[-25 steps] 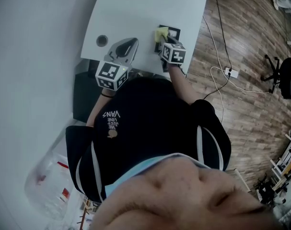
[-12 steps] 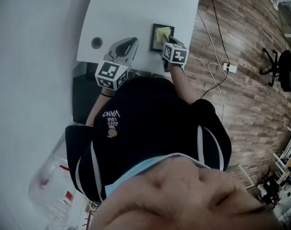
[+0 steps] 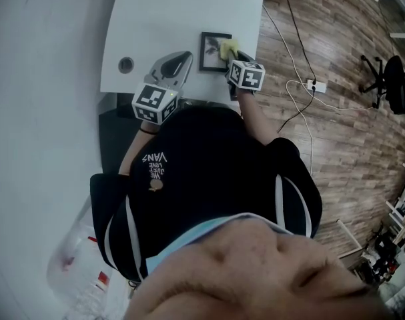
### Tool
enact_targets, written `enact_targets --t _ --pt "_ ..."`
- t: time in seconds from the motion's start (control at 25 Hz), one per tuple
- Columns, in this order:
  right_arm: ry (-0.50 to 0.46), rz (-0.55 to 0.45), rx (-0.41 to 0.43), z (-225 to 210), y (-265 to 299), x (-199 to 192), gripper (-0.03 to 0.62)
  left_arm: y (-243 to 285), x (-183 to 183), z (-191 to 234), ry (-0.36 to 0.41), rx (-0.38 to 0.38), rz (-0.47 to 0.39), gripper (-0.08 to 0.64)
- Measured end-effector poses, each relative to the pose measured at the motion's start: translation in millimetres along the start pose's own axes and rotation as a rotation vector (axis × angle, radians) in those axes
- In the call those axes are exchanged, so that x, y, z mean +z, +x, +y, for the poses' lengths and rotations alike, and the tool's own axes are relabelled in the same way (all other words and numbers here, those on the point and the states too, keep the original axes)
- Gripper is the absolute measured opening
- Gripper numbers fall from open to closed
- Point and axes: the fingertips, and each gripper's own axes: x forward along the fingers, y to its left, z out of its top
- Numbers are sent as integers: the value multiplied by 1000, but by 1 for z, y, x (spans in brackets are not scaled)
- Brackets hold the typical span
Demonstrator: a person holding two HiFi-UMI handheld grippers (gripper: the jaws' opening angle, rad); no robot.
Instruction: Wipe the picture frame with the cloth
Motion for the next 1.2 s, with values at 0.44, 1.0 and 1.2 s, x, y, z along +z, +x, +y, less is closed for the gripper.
enact_targets --t 0.44,1.0,1.2 --pt "41 -17 -48 -27 -15 -1 46 15 2 -14 4 -48 1 18" --pt "34 -44 50 13 -16 9 46 -1 -1 -11 -8 -8 -4 18" --pt "8 -30 99 40 -7 7 46 -16 -5 -2 -20 29 -10 18"
